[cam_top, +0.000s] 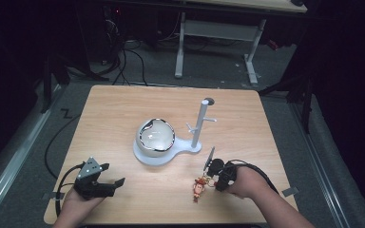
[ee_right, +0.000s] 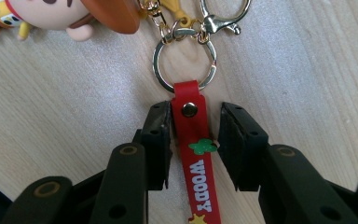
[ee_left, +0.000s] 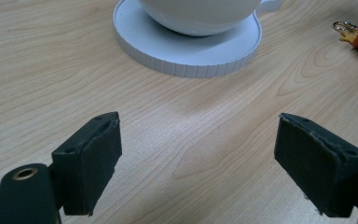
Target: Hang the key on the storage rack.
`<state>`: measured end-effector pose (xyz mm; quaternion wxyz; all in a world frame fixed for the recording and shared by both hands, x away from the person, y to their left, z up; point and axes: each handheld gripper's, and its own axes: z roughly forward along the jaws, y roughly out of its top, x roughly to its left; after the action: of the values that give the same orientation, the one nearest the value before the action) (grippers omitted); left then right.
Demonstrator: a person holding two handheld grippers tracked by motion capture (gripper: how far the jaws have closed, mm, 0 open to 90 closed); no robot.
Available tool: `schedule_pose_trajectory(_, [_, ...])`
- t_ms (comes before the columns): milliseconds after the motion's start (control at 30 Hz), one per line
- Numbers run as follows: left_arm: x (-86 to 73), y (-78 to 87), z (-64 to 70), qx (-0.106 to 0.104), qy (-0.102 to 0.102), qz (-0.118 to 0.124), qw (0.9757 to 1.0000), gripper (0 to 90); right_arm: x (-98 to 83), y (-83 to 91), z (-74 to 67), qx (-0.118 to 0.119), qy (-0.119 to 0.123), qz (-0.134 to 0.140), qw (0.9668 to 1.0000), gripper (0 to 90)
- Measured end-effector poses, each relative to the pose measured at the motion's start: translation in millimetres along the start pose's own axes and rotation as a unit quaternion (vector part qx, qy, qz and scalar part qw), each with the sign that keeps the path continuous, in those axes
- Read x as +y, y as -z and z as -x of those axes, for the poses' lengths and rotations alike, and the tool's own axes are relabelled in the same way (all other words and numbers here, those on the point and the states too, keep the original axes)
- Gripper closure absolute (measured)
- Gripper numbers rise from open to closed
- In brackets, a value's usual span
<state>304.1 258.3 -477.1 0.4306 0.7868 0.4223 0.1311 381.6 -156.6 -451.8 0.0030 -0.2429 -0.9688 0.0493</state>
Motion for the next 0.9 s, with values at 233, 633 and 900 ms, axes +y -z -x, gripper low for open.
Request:
schedule_pose_trajectory(233, [0.2,-1.6,1.2,-0.003,-0.003,-0.004,1.0,15.6,-6.4,-0.2,3.6,0.018,0.029,0.007,0.9994,70.6])
schedule_pose_trajectory(633, [-0.7,-4.0,2.2,-0.003,-0.003,-0.01,0.9999,15.6,-1.5,-0.7,4.1,0.019,0.009,0.001,0.9998,63.7])
schedule_pose_trajectory(900, [-0.3,-5.2,4.6,-0.006,-0.009,-0.012,0.9999,15.6,-1.9,0.6,-0.6,0.014,0.011,0.013,0.9998,74.6])
